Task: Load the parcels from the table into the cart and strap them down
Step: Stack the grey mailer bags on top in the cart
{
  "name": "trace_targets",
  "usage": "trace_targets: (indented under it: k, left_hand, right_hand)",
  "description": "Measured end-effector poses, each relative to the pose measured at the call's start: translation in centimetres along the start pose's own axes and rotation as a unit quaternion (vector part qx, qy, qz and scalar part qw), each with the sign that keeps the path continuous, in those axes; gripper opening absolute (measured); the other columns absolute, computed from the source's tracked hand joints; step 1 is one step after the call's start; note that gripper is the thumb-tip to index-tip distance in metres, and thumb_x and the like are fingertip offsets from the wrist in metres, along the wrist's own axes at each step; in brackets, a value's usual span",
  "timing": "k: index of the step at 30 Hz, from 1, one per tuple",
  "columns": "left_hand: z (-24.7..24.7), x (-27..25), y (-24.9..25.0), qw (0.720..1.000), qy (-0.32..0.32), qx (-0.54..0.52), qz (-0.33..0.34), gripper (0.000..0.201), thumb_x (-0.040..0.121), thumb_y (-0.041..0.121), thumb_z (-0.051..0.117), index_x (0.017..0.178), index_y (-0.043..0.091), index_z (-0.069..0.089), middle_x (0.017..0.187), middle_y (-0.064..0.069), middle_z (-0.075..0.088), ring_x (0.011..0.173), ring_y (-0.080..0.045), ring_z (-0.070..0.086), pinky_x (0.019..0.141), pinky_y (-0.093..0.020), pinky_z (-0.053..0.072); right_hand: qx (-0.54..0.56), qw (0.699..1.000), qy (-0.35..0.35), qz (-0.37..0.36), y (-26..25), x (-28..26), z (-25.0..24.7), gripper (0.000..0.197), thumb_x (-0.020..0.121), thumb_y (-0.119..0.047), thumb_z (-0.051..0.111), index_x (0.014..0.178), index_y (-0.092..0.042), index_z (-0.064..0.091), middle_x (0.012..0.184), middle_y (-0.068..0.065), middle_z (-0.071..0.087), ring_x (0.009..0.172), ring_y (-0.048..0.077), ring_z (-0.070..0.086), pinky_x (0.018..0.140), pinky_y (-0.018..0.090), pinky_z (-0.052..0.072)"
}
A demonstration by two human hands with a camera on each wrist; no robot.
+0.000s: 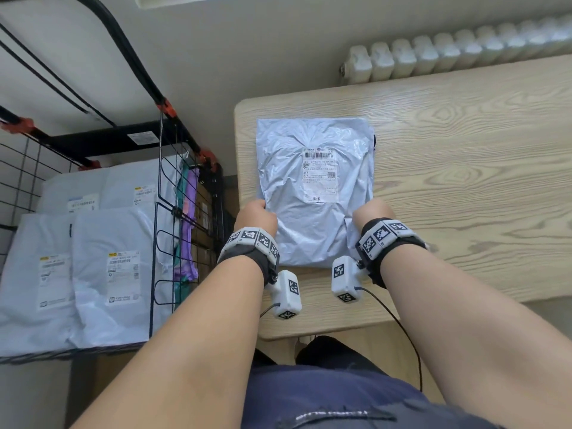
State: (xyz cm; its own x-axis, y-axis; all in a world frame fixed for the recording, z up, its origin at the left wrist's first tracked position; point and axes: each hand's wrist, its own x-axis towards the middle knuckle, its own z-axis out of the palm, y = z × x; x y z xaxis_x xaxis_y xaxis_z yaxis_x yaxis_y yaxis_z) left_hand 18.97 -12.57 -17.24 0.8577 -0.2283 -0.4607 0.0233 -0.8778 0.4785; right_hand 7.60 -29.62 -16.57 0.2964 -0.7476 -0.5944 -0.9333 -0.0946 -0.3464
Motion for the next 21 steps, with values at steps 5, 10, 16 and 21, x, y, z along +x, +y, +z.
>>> trace_targets:
  k: [5,10,16,21]
  left_hand:
    - [-0.7,-0.9,0.4,0.999,0.040,-0.017,0.030,0.034,0.085,0.005,0.050,0.056,0.013,0.033,0.055,-0.002,0.033,0.054,-0.020,0.032,0.048,-0.025,0.021]
    - [-1.9,-1.7,0.3,0.991,0.099,-0.041,0.075,0.035,0.089,0.012,0.052,0.058,0.012,0.036,0.063,-0.008,0.043,0.062,-0.027,0.040,0.053,-0.028,0.026]
    - [-5.4,-1.1,-1.7,0.982,0.175,-0.053,0.055,0.032,0.093,0.016,0.049,0.063,0.013,0.039,0.079,-0.012,0.048,0.067,-0.027,0.042,0.056,-0.027,0.027]
    - [-8.8,-0.3,-5.4,0.976,0.201,-0.073,0.025,0.036,0.093,0.015,0.047,0.060,0.014,0.033,0.079,-0.020,0.048,0.063,-0.027,0.038,0.047,-0.026,0.018]
  right_hand:
    - [0.058,0.997,0.057,0.005,0.5,0.1,-0.5,0.028,0.091,-0.007,0.046,0.114,-0.002,0.061,0.111,0.017,0.064,0.102,0.035,0.061,0.085,0.037,0.050]
    - [0.089,0.987,0.122,-0.061,-0.4,-1.6,-0.5,0.022,0.086,0.001,0.040,0.094,-0.012,0.056,0.093,0.011,0.056,0.080,0.028,0.049,0.068,0.030,0.037]
    - [0.109,0.976,0.131,-0.133,-4.0,-3.9,0.6,0.017,0.076,0.004,0.037,0.073,-0.010,0.047,0.077,0.008,0.049,0.064,0.027,0.041,0.053,0.031,0.033]
    - [0.118,0.969,0.113,-0.187,-7.8,-6.1,2.7,0.025,0.078,0.002,0.041,0.091,-0.008,0.060,0.091,0.012,0.059,0.079,0.030,0.053,0.069,0.032,0.042]
